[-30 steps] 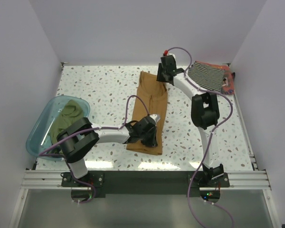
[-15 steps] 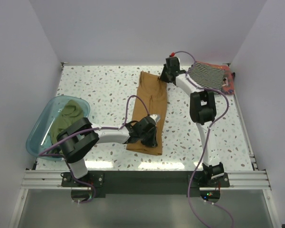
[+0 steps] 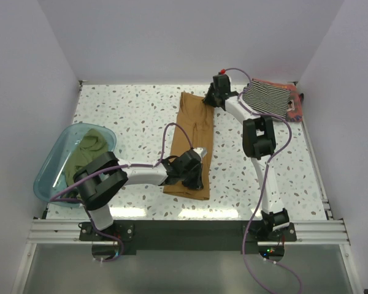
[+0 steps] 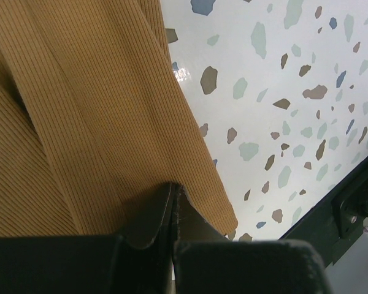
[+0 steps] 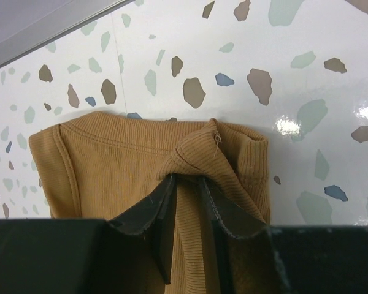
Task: Fold and stack the tank tops
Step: Fold the tank top
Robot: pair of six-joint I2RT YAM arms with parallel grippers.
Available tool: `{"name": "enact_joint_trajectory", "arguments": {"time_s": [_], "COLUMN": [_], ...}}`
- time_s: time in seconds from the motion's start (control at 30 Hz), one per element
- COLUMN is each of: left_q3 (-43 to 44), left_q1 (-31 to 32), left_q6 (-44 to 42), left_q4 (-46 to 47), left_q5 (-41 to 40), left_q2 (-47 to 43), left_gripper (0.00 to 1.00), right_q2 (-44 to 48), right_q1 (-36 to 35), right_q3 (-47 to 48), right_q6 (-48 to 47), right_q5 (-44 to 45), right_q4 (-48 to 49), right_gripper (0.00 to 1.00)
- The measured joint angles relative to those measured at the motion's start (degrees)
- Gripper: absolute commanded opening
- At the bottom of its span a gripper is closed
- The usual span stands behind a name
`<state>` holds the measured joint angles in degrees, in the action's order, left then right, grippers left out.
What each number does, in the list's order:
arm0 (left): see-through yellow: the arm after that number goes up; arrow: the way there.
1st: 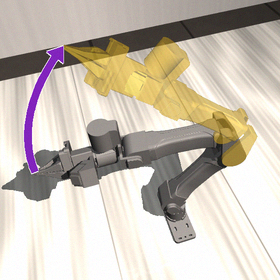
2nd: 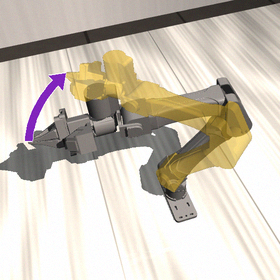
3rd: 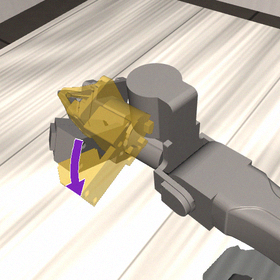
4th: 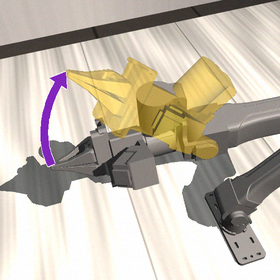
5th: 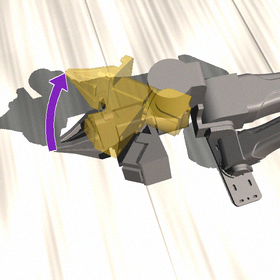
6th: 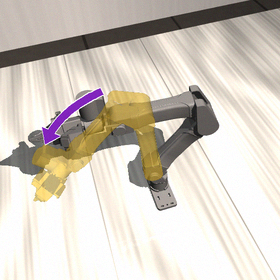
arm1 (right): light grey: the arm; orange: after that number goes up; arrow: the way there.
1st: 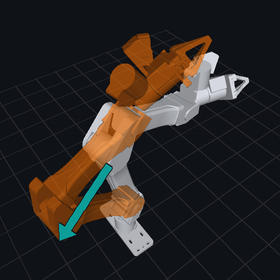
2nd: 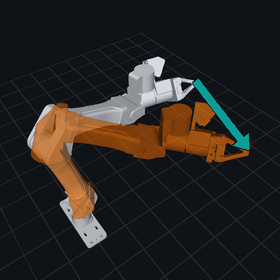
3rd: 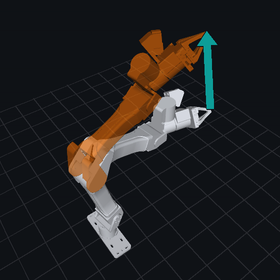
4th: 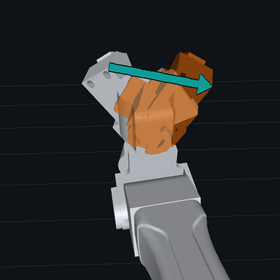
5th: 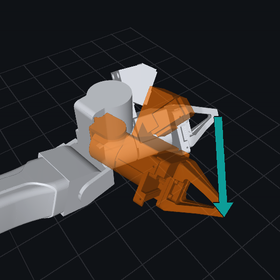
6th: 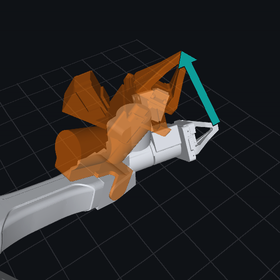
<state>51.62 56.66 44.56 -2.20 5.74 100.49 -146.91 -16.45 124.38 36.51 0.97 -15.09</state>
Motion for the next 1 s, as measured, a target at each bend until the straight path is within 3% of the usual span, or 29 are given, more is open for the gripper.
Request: {"name": "enact_joint_trajectory", "arguments": {"time_s": [0.33, 0.5, 0.73, 1.0], "left_q3": [-1.49, -1.73, 0.63, 1.62], "left_q1": [-0.02, -0.02, -0.79, -8.07], "left_q6": [1.44, 1.95, 1.81, 1.77], "left_q4": [2.71, 3.34, -0.52, -5.29], "left_q5": [1.05, 1.11, -0.15, -3.30], "left_q2": [-0.11, -0.13, -1.01, -12.20], "left_gripper": [0.00, 0.00, 0.15, 0.31], "right_q2": [-1.44, -1.40, 1.11, 10.56], "right_q1": [0.50, 2.01, 3.74, 4.15], "right_q3": [2.25, 1.11, -0.48, -4.00], "right_q6": [-0.70, -1.62, -3.54, -3.67], "right_q5": [0.70, -3.56, -10.34, -14.60], "right_q4": [0.04, 2.84, 4.02, 3.39], "right_gripper": [0.29, 0.38, 0.51, 0.52]}}
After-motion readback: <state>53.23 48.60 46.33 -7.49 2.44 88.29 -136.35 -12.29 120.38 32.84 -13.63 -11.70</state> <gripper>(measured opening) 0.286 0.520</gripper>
